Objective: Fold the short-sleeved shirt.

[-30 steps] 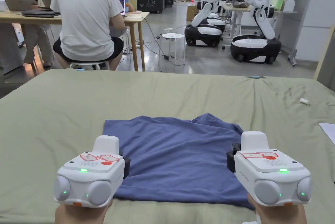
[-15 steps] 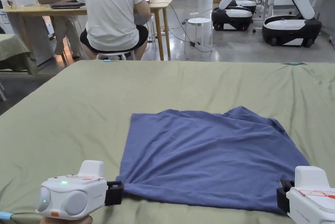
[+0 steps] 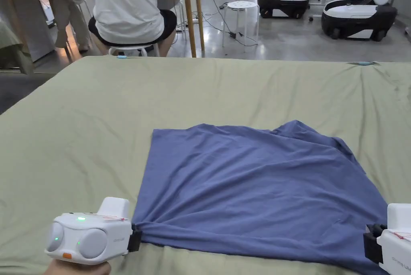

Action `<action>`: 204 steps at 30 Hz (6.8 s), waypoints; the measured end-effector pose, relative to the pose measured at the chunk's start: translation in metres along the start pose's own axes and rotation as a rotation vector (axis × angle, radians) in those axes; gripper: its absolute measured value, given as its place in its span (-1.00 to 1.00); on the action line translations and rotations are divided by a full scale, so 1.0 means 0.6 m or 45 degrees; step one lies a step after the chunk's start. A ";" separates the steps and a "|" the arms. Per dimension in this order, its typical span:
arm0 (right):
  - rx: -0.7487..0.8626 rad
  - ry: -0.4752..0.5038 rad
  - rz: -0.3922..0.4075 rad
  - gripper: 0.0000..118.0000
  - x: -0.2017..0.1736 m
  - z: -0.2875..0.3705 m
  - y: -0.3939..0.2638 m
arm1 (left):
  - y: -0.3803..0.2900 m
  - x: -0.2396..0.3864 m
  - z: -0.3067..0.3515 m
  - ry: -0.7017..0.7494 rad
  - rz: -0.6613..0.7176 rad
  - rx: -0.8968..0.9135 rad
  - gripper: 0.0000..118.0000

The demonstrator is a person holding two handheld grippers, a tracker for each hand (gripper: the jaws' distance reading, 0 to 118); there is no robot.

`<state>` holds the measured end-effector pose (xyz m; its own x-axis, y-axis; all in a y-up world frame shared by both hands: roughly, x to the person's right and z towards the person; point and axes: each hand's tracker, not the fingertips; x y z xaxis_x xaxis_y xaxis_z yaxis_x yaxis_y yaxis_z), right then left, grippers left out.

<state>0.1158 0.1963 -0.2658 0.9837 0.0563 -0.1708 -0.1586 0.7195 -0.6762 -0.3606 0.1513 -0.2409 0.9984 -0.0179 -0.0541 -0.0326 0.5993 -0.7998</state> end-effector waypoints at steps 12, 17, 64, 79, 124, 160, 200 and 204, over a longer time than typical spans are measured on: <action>-0.118 -0.040 0.029 0.71 0.087 -0.031 -0.062 | 0.021 0.056 0.078 0.064 -0.075 0.133 -0.89; -0.226 0.116 -0.148 -0.96 0.116 -0.038 -0.091 | 0.011 0.053 0.073 0.069 -0.065 0.118 -0.89; 0.364 0.041 -0.053 -0.19 -0.041 -0.028 0.081 | 0.090 0.185 0.078 0.023 0.065 0.712 -0.16; 0.397 0.014 -0.043 -1.00 -0.050 -0.013 0.057 | 0.089 0.035 0.003 0.143 0.246 0.241 -1.00; -0.051 0.071 -0.090 -0.89 0.122 -0.147 0.070 | 0.140 0.033 -0.068 0.186 0.031 0.162 -0.96; 0.353 0.091 0.057 -0.39 -0.107 0.043 0.119 | 0.091 0.182 0.105 0.141 -0.109 0.477 0.04; -0.027 -0.029 -0.021 -0.38 0.093 -0.338 0.271 | 0.312 0.002 -0.246 0.232 -0.073 -0.028 -0.99; -0.093 -0.057 0.088 0.36 0.081 -0.396 0.298 | 0.317 0.010 -0.201 0.191 -0.088 0.041 -0.99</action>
<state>0.1150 0.1630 -0.5655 0.9727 0.1360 -0.1880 -0.2304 0.6605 -0.7146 -0.3666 0.1689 -0.4655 0.9799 -0.1778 -0.0902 0.0399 0.6179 -0.7852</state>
